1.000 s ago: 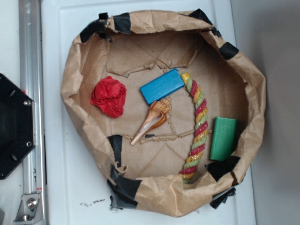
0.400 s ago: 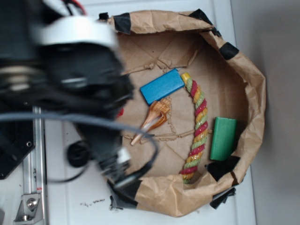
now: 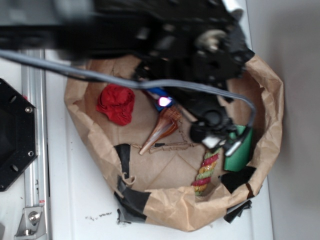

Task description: Grab the multicolored rope.

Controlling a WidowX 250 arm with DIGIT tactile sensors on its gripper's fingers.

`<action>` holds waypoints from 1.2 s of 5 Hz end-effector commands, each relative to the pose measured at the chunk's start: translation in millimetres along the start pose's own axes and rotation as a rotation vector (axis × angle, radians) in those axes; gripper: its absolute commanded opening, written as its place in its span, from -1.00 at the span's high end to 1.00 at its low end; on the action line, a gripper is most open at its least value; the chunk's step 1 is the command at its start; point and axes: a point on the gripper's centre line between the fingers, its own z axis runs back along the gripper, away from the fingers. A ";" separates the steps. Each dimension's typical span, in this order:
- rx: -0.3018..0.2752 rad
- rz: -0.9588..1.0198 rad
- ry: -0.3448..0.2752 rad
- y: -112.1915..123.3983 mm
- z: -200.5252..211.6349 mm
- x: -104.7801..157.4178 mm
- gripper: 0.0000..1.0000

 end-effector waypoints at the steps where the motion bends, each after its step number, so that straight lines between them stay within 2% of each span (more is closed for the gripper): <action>1: -0.032 -0.140 0.016 -62.3 -35.1 -46.3 -1.00; 2: -0.027 -0.193 0.041 -77.6 -54.3 -72.5 -1.00; 3: 0.000 -0.169 0.014 -80.4 -70.5 -64.1 -1.00; 4: 0.092 -0.147 -0.027 -73.8 -88.7 -47.5 0.48; 5: 0.142 -0.170 -0.066 -51.2 -84.0 -48.3 1.00; 6: 0.176 -0.184 -0.131 -24.2 -58.0 -43.1 1.00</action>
